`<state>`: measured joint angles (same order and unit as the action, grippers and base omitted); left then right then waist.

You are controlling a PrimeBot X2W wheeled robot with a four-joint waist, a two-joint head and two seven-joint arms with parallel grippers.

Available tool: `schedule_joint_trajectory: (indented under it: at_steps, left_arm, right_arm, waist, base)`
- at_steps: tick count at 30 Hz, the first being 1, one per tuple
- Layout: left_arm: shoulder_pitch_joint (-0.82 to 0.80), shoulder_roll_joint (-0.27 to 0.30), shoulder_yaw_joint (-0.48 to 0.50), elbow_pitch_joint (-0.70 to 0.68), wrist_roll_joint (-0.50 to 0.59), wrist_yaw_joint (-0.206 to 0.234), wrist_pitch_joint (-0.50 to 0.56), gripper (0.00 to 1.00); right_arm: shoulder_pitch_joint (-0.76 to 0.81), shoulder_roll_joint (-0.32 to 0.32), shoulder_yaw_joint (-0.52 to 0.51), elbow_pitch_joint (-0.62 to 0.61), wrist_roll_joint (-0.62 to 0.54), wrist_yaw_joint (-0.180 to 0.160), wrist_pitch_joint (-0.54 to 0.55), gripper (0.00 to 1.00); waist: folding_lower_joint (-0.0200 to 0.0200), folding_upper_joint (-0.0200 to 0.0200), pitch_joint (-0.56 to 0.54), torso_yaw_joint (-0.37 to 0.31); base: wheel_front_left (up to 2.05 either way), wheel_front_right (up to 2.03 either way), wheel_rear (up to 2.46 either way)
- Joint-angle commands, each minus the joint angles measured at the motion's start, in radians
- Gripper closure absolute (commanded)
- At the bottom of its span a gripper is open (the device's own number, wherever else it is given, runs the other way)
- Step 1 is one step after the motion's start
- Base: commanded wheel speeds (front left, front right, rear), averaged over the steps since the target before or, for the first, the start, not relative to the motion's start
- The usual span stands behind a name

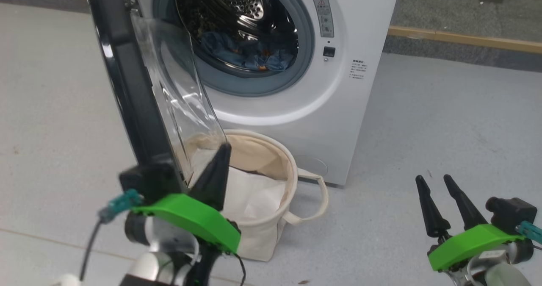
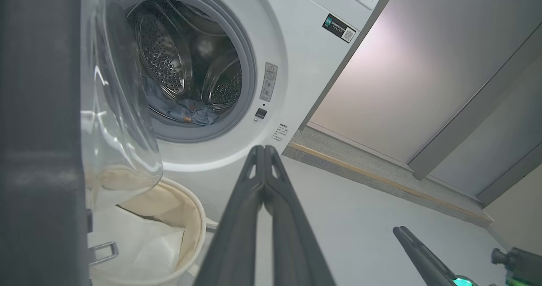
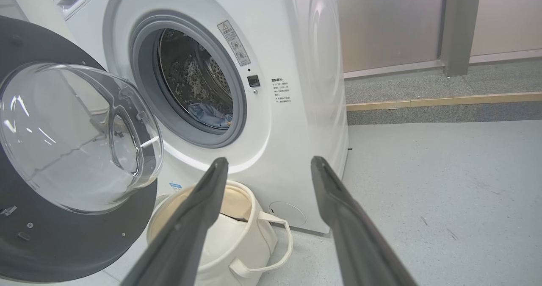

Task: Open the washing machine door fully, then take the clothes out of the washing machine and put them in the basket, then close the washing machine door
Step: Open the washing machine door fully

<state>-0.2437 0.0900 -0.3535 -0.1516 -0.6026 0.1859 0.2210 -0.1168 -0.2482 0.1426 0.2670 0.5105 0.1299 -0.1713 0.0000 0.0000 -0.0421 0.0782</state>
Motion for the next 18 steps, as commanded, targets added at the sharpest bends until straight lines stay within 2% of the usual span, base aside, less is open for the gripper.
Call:
schedule_joint_trajectory:
  at_steps: [1,10,18]
  left_arm:
    - [-0.041,-0.001,0.031,0.001,0.002,-0.007,-0.026,1.0]
    - [-0.076,-0.02,0.011,0.265,0.082,0.019,-0.213,1.0]
    - [-0.123,-0.008,0.051,0.408,0.089,0.02,-0.312,1.0]
  right_arm:
    - [-0.039,-0.011,0.018,-0.034,-0.005,0.001,0.001,0.0]
    - [-0.074,0.0,0.049,-0.025,-0.004,0.001,-0.008,0.0]
    - [-0.087,0.005,0.064,-0.016,0.001,0.001,-0.021,0.0]
  waist:
    - [0.0,0.0,0.005,0.0]
    - [0.0,0.0,0.025,0.002]
    - [0.0,0.0,0.025,0.064]
  base:
    - [0.0,0.0,0.0]
    - [0.0,0.0,0.0]
    - [0.0,0.0,0.0]
